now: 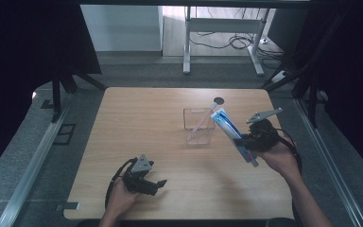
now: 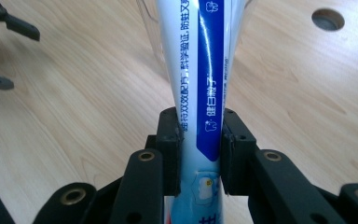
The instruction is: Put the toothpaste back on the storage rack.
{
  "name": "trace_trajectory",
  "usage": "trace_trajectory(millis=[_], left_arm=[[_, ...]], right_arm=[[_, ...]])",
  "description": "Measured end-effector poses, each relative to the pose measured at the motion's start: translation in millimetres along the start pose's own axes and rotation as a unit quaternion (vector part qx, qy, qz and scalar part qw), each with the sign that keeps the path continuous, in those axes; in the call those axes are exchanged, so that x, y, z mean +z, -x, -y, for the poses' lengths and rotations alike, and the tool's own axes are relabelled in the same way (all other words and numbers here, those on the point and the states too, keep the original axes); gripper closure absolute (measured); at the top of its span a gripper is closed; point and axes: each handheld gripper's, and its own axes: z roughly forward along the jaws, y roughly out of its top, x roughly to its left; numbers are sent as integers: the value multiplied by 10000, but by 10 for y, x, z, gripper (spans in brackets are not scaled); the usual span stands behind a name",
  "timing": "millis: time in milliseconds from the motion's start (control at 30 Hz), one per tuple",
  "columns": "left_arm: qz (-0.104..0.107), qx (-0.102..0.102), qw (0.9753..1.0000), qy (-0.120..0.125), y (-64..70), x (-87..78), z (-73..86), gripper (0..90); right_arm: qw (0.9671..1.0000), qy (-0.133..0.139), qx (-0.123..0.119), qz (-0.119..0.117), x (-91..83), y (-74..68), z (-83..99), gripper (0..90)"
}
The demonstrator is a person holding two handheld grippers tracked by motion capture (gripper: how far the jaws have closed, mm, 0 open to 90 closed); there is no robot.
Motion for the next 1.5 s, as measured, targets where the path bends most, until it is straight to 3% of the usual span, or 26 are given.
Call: trace_trajectory(millis=[867, 1500], left_arm=[[-67, 182, 9998, -74, 22, 9, -3, 137], [-51, 165, 9998, -82, 6, 9, 2, 136]], right_arm=[[9986, 523, -14, -17, 359, -7, -347, 734], [9958, 919, -41, -24, 648, -38, -640, 734]])
